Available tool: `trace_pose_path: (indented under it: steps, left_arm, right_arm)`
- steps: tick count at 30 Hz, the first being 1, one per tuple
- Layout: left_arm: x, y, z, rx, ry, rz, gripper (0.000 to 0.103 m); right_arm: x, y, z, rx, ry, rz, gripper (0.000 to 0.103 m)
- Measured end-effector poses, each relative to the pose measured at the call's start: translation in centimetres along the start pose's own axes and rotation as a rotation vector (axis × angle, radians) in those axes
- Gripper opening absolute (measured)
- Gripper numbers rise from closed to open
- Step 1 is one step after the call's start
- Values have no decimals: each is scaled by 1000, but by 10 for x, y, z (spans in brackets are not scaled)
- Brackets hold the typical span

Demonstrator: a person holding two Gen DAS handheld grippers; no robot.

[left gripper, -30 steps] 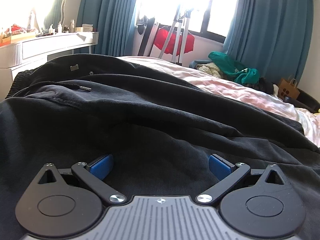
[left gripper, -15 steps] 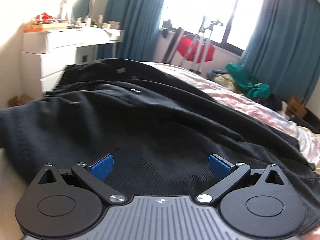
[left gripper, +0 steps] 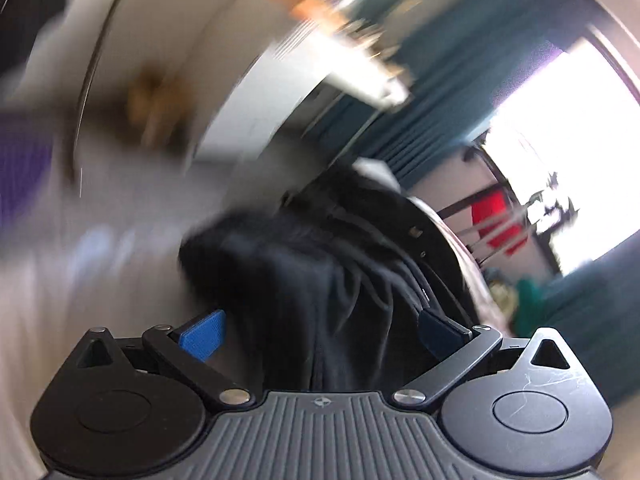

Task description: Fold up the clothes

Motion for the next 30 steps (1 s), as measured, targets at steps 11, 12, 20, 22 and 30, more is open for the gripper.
trace_pose_path:
  steps: [11, 12, 20, 22, 30]
  left_arm:
    - [12, -5, 45, 268, -89, -143, 98]
    - [13, -6, 47, 276, -84, -157, 95]
    - [19, -7, 50, 269, -81, -182, 51]
    - [22, -7, 48, 248, -59, -181, 35]
    - [16, 0, 15, 133, -160, -137, 9]
  right_arm:
    - [22, -1, 2, 34, 7, -92, 34]
    - [19, -2, 4, 42, -24, -94, 33]
    - [-7, 1, -5, 23, -28, 70, 10]
    - [-9, 2, -11, 2, -3, 110, 9]
    - [12, 4, -45, -95, 84, 85, 9]
Point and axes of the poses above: each gripper's, at about its wrist camera, not at the fingertips, and z roughly the way its jaws point, x to its left, y to its top, the point moved 4 cm from there along z, roughly the way its jaws point, and after that the axes turned 6 degrees about y, right-handed, at the moved point
